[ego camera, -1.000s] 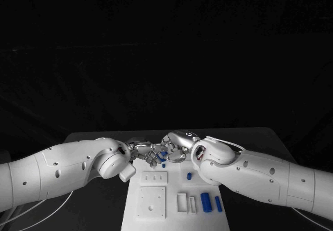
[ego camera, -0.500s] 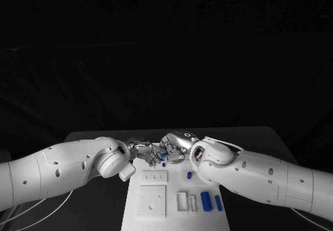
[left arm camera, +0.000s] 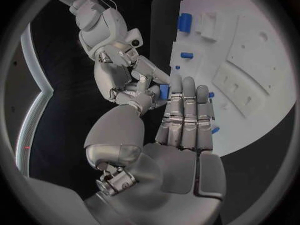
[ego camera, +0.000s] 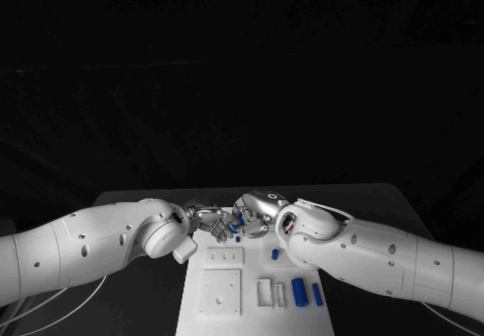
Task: Assemble the parts on the task board
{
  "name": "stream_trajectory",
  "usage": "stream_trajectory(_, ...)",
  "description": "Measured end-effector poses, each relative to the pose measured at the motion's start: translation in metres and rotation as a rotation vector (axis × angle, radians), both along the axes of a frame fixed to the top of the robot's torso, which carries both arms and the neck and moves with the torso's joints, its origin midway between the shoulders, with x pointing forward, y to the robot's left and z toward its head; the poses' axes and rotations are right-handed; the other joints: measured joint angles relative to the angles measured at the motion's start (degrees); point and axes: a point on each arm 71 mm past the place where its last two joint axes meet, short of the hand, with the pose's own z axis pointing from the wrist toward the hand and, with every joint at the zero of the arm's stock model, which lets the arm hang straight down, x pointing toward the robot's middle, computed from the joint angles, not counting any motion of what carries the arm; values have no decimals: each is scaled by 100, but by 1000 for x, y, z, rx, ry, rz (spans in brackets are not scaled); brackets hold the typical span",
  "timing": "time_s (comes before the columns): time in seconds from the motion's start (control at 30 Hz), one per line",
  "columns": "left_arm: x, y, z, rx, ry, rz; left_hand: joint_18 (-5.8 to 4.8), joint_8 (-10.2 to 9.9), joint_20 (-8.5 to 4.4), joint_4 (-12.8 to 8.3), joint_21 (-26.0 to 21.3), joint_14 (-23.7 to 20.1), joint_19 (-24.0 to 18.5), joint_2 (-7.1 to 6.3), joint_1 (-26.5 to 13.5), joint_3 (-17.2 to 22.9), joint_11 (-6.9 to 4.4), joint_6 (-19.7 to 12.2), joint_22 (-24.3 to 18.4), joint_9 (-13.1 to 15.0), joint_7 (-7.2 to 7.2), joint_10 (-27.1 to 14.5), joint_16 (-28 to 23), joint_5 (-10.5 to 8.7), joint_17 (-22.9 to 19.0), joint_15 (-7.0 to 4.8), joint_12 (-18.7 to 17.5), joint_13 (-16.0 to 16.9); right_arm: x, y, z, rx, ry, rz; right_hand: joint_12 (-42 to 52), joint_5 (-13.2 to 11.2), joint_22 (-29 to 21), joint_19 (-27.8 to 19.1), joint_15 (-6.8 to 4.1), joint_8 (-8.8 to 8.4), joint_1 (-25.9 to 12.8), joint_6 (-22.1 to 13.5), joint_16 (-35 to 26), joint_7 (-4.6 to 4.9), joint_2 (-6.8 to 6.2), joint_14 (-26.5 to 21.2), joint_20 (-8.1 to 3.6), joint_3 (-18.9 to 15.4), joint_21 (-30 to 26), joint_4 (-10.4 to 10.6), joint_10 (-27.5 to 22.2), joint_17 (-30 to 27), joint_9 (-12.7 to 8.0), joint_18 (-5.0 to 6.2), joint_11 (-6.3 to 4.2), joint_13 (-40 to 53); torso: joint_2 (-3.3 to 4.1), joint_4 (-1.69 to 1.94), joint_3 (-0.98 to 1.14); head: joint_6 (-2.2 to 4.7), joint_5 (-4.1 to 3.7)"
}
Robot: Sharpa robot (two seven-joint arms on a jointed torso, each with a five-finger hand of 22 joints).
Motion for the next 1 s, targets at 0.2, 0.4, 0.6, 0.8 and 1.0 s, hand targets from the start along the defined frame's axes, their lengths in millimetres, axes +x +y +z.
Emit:
stream_trajectory(0.2, 0, 0, 0, 8, 1, -4, -14, 90, -33, -44, 51, 56, 33, 6, 6, 155, -58, 63, 0, 92, 33, 163, 98, 71, -1, -56, 30, 86, 0, 1, -1, 0, 2, 1, 0, 0, 0, 0, 4, -7, -15, 3, 0, -3, 17, -3, 0, -2, 0, -2, 0, 0, 59, 2, 0, 0, 2, 2, 2, -3, -9)
stream_trajectory(0.4, 0, 1, -1, 16, 1, -6, -44, 156, -82, -60, 132, 141, 84, 38, -109, 176, -137, 94, -1, 230, 64, 283, 246, 89, 41, -109, 116, 209, -1, 2, -2, 0, 5, 2, 0, 0, 5, 0, 6, 14, -14, 6, 0, -6, 30, -4, 0, -8, 0, -7, 0, -1, 55, 5, 0, -1, 2, 3, 2, -10, -9)
stream_trajectory(0.6, 0, 1, -1, 22, 2, -6, -52, 206, -156, -53, 261, 223, 158, 52, -205, 198, -192, 125, -1, 399, 94, 398, 421, 22, 91, -180, 247, 371, -1, 2, -3, 1, 9, 1, 0, 0, 4, 0, 10, 14, -7, 6, 0, -6, 37, -8, 0, 8, 0, -23, 0, -1, 34, 9, 0, -1, 2, 3, 1, -11, -8)
stream_trajectory(0.8, 0, 1, -1, 30, -2, -8, -58, 290, -215, -39, 444, 301, 217, 15, -280, 213, -272, 197, -2, 650, 86, 497, 652, 21, 149, -258, 469, 599, -1, 1, -4, 3, 12, -1, 0, 273, 4, 33, 0, 13, -183, 8, -22, -7, -37, 20, -13, -74, 0, 44, 1, -2, 38, 17, 0, -2, 3, 2, 0, -8, 0)
stream_trajectory(1.0, 1, 2, -1, 40, -7, -5, -59, 346, -224, -38, 627, 392, 269, -18, -355, 213, -341, 275, -2, 928, 69, 515, 892, 68, 234, -349, 751, 861, 0, 0, -6, 6, 22, -9, 0, 236, 4, 55, -12, 15, -444, 40, -25, -38, -158, 33, -14, -204, 0, 287, 9, 1, 101, 28, -12, -2, 4, -2, 1, -4, 4)
